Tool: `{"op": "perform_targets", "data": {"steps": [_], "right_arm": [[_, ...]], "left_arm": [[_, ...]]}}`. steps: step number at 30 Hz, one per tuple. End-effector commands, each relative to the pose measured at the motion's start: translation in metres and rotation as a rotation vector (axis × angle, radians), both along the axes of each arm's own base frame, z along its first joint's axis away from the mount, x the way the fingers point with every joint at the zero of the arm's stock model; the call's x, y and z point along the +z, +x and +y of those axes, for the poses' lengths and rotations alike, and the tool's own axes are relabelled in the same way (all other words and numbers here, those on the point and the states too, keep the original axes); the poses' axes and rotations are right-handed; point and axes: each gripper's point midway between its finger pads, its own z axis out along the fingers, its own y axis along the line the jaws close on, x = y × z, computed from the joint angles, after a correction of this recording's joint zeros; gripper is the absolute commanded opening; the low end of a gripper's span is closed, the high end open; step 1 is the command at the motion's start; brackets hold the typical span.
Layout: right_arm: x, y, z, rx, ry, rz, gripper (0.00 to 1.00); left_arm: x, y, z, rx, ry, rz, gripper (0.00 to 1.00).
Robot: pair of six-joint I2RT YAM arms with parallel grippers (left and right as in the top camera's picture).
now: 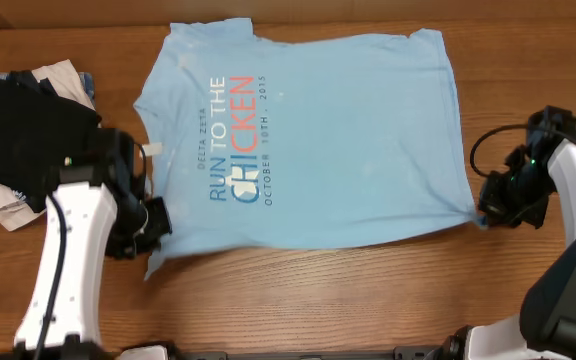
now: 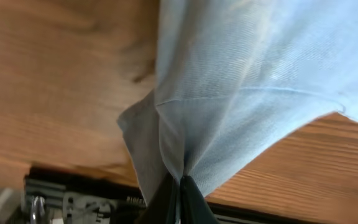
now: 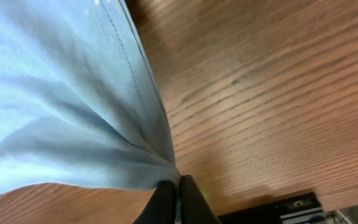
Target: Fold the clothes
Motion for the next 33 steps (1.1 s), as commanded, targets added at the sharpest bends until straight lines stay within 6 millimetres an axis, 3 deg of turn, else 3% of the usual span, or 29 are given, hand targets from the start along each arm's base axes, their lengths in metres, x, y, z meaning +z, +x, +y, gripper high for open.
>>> {"op": "perform_targets", "data": {"steps": [1,6,13,17,23,27,33], "right_arm": [[0.007,-0.007,0.004,-0.031,-0.01,-0.041,0.04],[0.016,-0.012,-0.002,-0.087,-0.029,-0.085,0.04],[0.037,-0.026,-0.027,-0.21,-0.076,-0.161,0.04],[0.041,-0.031,-0.03,-0.236,-0.077,-0.162,0.04],[0.042,-0.015,-0.026,-0.215,-0.064,-0.225,0.04],[0.043,0.0,-0.023,-0.17,-0.077,-0.278,0.04],[0.041,0.018,-0.006,-0.075,-0.075,-0.311,0.04]], "left_arm": [[0.005,-0.011,0.01,0.1,0.071,-0.042,0.04],[0.021,-0.024,0.016,0.203,0.121,-0.088,0.04],[0.042,-0.039,0.024,0.298,0.177,-0.186,0.04],[0.043,-0.043,0.024,0.31,0.181,-0.185,0.04],[0.045,-0.021,0.026,0.317,0.171,-0.266,0.04],[0.043,0.006,0.021,0.283,0.129,-0.333,0.04],[0.033,0.018,0.02,0.281,0.119,-0.312,0.04]]}}
